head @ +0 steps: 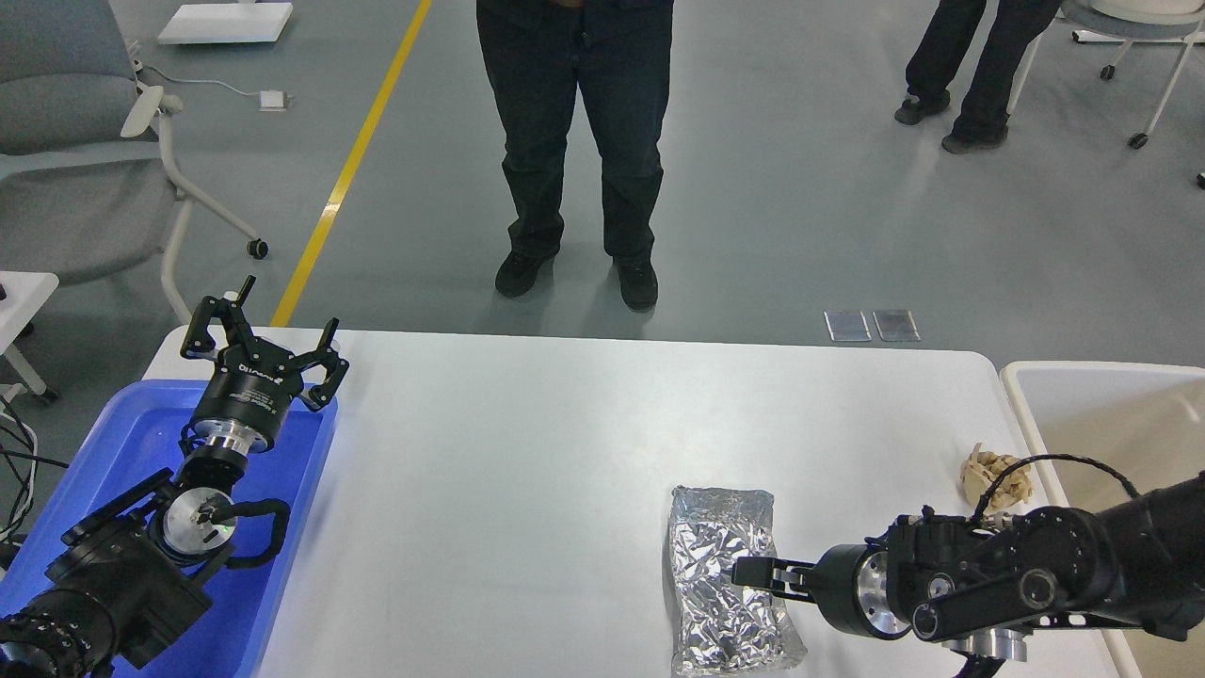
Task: Tidy desktop
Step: 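Close the right gripper on the edge of the silver foil bag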
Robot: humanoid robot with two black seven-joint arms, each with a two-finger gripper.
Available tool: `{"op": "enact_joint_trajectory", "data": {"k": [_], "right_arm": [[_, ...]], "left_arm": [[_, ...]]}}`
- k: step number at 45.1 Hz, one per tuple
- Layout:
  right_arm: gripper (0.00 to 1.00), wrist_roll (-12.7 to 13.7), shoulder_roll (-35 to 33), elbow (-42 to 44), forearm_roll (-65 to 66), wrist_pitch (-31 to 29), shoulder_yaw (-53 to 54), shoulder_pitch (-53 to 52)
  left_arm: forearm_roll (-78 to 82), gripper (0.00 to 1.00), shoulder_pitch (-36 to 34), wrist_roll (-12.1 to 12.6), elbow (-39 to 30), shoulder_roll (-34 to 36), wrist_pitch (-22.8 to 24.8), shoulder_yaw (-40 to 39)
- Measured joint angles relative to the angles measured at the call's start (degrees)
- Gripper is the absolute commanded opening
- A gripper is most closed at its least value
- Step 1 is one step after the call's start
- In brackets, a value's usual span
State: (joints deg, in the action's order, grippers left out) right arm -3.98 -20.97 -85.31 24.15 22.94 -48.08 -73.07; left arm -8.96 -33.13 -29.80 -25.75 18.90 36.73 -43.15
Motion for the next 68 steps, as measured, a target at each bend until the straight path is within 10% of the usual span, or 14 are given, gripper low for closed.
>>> {"op": "enact_joint_trajectory", "data": {"k": [30, 38, 49, 68], "right_arm": [[0.49, -0.20, 0.24, 3.75, 3.08, -0.29, -1.83, 2.44], [0.17, -0.23, 0.27, 3.94, 3.76, -0.27, -1.94, 2.67], [0.00, -0.23, 0.24, 4.04, 4.19, -0.19, -2.04, 2.79], [0.00, 0.03, 0.26, 3.71, 5.38, -0.05, -2.10, 2.87]], "left_arm": [[0.00, 1.00, 0.00, 0.00, 0.00, 0.00, 0.00, 0.00], [0.00, 1.00, -0.01, -0.01, 0.00, 0.00, 0.00, 0.00], [0.00, 1.00, -0.03, -0.05, 0.00, 0.01, 0.01, 0.00], [0.00, 1.00, -0.04, -0.03, 0.00, 0.01, 0.01, 0.00]]}}
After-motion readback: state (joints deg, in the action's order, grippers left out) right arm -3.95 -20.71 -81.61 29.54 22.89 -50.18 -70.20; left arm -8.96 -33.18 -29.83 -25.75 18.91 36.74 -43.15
